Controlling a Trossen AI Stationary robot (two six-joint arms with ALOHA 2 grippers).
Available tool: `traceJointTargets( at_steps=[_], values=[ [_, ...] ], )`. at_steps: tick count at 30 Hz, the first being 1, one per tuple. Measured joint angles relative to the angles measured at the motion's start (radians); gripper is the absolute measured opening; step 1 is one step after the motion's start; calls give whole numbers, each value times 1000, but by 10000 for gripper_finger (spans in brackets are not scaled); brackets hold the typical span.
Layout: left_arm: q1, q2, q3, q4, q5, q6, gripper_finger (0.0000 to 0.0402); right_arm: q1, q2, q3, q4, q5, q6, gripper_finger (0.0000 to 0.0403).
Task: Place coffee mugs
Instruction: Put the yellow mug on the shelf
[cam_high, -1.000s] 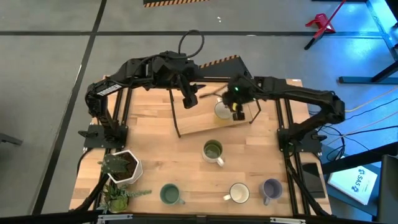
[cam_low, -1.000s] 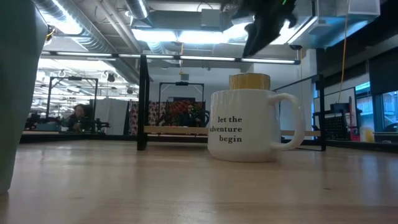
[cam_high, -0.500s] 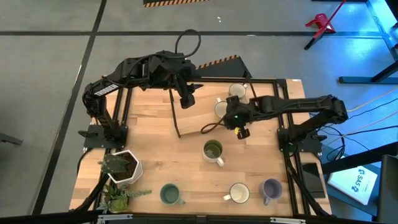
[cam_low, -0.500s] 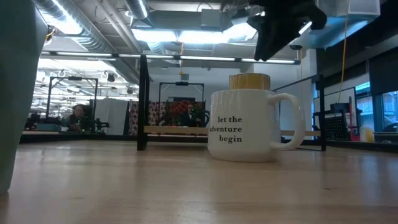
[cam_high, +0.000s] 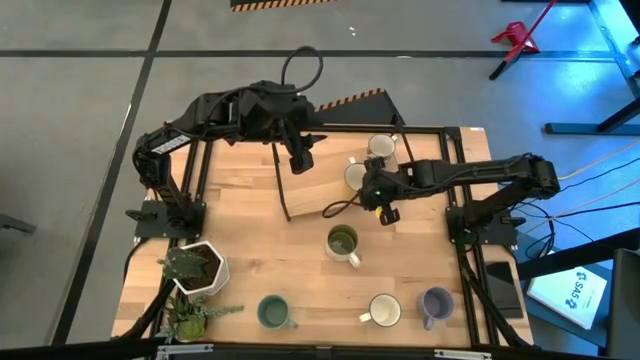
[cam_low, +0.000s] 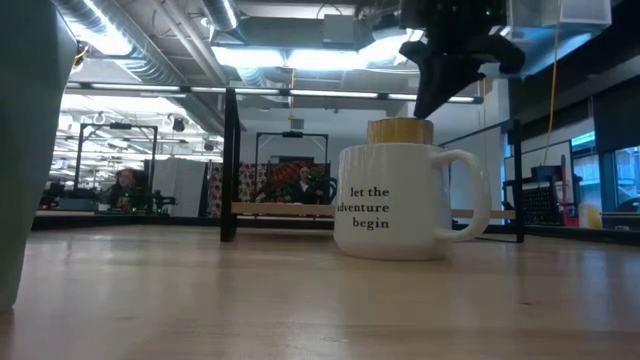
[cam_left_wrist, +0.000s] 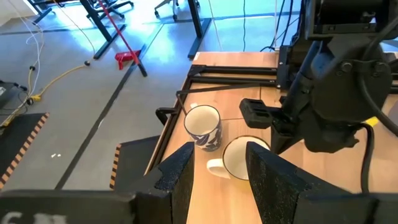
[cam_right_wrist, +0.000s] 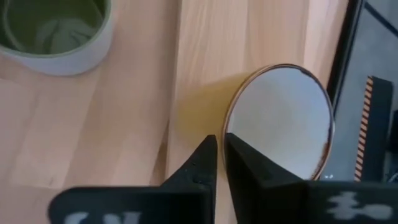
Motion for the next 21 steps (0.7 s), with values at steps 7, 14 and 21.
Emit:
traceJointTargets(
  at_steps=[7, 14, 21],
  values=[
    [6, 0, 0, 1, -2, 0, 139, -16, 1, -2, 28, 23, -41, 7],
    [6, 0, 0, 0, -8, 0, 139, -80, 15, -2, 51, 5, -63, 7],
    [6, 0, 0, 1, -8, 2, 139, -42, -35, 65, 60, -108, -128, 1]
  ],
)
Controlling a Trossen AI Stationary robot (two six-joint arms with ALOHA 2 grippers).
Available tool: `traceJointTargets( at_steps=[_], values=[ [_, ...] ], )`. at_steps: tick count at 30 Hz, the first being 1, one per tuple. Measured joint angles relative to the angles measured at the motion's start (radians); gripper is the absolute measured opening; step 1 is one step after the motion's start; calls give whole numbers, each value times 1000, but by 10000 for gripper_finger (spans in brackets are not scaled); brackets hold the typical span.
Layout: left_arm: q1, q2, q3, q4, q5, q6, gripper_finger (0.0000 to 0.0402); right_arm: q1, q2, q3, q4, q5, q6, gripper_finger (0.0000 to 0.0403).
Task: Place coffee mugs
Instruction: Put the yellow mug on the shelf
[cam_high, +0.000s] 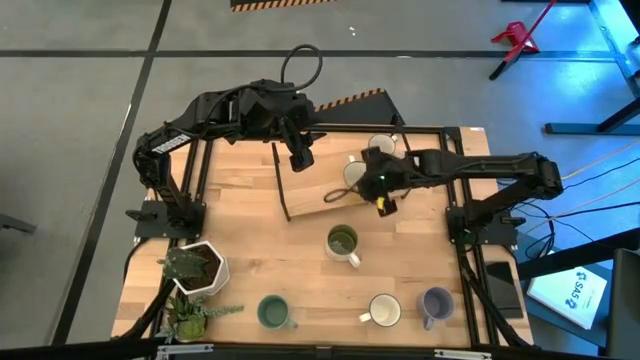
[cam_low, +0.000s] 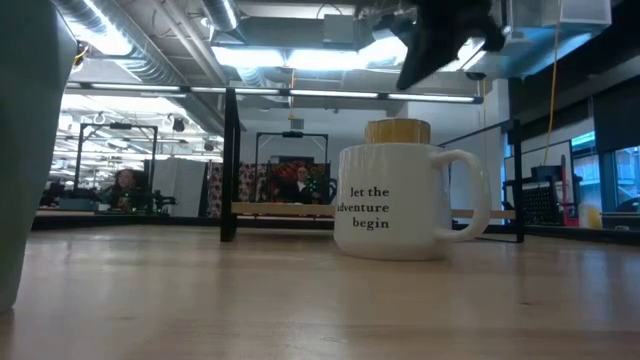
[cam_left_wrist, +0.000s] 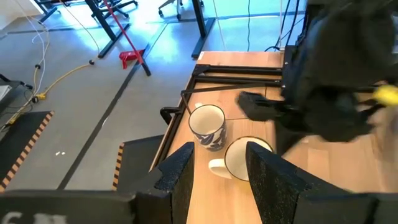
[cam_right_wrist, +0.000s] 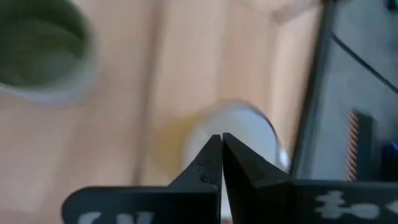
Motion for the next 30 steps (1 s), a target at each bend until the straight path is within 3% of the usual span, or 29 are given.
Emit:
traceJointTargets(
  at_steps=[3, 11, 15, 30],
  values=[
    [0, 0, 0, 0, 0, 6, 139, 34, -1, -3, -29, -44, -1, 0],
    [0, 0, 0, -3, 0, 7, 139, 61, 14, -86, -8, -34, 3, 0],
    [5, 0, 0, -3, 0, 7, 139, 31, 14, -114, 11, 27, 2, 0],
    [6, 0, 0, -8, 0, 7, 139, -119, 28, -157, 114, -26, -51, 0]
  ],
)
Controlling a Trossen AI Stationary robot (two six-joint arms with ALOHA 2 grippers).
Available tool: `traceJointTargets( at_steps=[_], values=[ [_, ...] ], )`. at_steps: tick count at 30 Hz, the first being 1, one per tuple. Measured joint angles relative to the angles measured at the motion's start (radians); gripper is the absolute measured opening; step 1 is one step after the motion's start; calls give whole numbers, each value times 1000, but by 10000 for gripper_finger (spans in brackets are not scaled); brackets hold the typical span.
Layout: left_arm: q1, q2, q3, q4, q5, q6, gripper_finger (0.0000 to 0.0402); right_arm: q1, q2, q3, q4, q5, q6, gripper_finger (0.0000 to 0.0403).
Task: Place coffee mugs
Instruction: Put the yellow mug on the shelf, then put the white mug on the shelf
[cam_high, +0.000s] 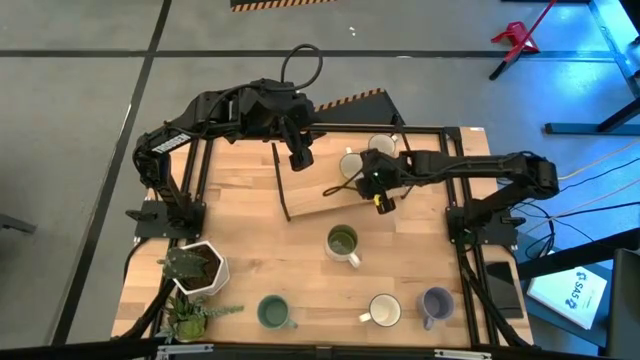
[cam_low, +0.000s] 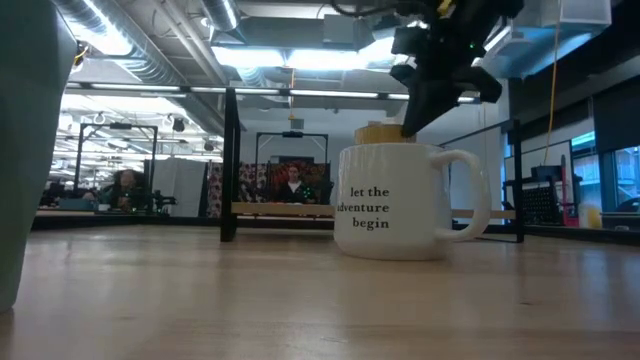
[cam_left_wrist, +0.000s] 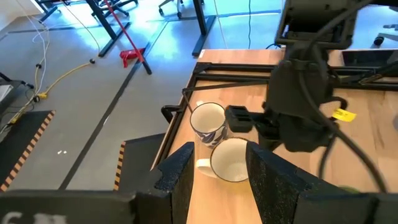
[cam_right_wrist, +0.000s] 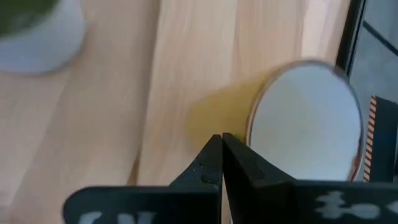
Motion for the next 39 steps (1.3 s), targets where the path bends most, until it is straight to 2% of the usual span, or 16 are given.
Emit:
traceJointTargets(
  at_steps=[20, 29, 33, 39],
  values=[
    [0, 0, 0, -5, 0, 0, 139, -161, 21, 0, 83, 0, -54, 0],
    [3, 0, 0, -8, -2, 0, 139, -167, 16, 9, 79, -1, -53, 0],
    [6, 0, 0, -11, 21, -11, 139, -167, -15, 123, -51, -58, -46, 0],
    [-6, 0, 0, -31, 133, -9, 139, -97, -79, 300, -409, -193, 61, 0]
  ],
)
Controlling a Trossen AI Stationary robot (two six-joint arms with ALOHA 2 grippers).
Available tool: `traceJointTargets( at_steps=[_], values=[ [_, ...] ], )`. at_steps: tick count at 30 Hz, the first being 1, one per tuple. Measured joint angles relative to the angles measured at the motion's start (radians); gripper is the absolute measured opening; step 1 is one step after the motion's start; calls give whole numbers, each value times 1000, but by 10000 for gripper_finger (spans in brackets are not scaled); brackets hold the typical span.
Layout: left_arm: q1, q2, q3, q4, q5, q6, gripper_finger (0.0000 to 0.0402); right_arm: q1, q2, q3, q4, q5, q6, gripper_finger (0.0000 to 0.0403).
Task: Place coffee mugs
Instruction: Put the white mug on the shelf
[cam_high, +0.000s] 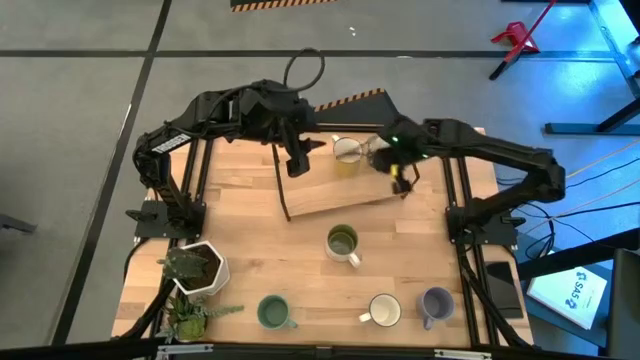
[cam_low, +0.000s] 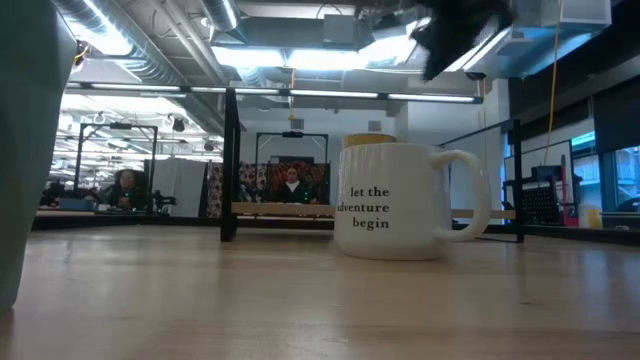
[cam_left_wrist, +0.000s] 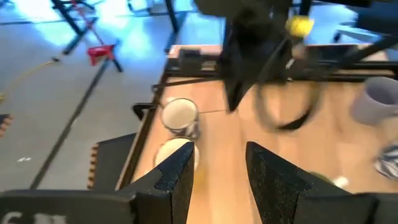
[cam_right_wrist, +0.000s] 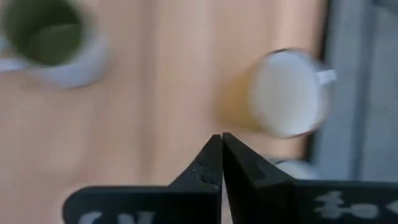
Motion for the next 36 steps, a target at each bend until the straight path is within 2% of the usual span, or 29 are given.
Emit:
traceJointTargets(
  at_steps=[3, 6, 13, 18, 22, 26, 31, 36],
  values=[
    [-10, 0, 0, -37, 66, 1, 139, 102, -53, -14, -167, -10, 107, 6],
    [-16, 0, 0, -93, 129, 13, 139, 248, -134, -96, -236, 7, 311, 29],
    [-39, 0, 0, -90, 260, 30, 139, 715, -307, -318, -142, 112, 1002, 125],
    [-107, 18, -2, -86, 305, 89, 139, 1003, -292, -351, -83, 259, 1302, 148],
    [-150, 38, -34, -34, 269, 117, 139, 1150, -228, -351, -72, 261, 1480, 149],
    [-181, 63, -74, 44, 237, 161, 139, 1272, -180, -351, 12, 250, 1597, 149],
    [-193, 80, -96, 85, 236, 132, 139, 1353, -146, -351, 145, 247, 1733, 150],
    [-195, 94, -100, 94, 242, 79, 139, 1421, -86, -351, 242, 246, 1797, 150]
  ],
)
